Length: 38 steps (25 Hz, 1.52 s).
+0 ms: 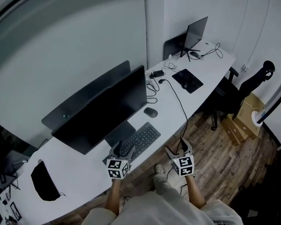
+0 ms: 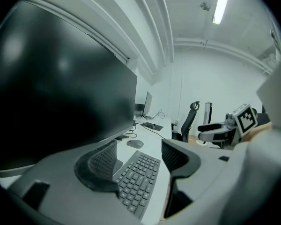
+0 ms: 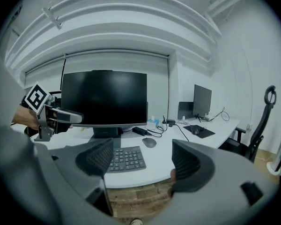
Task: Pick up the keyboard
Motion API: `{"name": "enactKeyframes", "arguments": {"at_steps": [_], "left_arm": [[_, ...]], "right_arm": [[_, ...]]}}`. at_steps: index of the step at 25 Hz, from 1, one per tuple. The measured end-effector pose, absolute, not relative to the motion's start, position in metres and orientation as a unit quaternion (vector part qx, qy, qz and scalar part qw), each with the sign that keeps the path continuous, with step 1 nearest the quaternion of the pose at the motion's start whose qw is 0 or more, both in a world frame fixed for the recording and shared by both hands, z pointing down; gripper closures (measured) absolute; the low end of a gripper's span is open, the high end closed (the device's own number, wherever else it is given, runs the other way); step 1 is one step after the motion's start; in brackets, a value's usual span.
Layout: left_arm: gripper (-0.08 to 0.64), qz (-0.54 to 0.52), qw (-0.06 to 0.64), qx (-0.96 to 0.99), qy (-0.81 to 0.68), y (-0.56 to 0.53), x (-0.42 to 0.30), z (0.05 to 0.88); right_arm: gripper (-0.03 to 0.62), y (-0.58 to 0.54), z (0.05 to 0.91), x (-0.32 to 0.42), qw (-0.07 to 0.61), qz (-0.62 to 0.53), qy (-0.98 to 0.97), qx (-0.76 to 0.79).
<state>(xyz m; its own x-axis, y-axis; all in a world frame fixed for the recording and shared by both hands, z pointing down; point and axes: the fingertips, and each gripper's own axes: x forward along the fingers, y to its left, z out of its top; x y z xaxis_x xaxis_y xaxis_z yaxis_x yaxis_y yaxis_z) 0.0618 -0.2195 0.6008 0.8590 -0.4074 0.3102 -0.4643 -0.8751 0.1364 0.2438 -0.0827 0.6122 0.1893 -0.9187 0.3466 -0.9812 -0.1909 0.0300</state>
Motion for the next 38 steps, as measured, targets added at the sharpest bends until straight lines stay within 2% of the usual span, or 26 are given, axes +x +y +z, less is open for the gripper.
{"name": "enactKeyframes", "arguments": {"at_steps": [11,22,30,38], "left_arm": [[0.275,0.149,0.108,0.948,-0.260,-0.279,0.129,0.600],[0.275,0.164,0.125,0.926,-0.318,-0.322,0.156,0.612],[0.275,0.170,0.137,0.901,-0.376,-0.333,0.128,0.620],[0.275,0.163,0.154,0.868,-0.442,-0.329,0.060,0.624]], "right_arm": [[0.210,-0.161,0.605,0.327,0.131,0.121,-0.651,0.738],[0.211,-0.232,0.617,0.380,0.143,0.127,-0.693,0.695],[0.213,-0.270,0.633,0.368,0.155,0.134,-0.732,0.650],[0.213,-0.303,0.643,0.307,0.166,0.132,-0.775,0.595]]}}
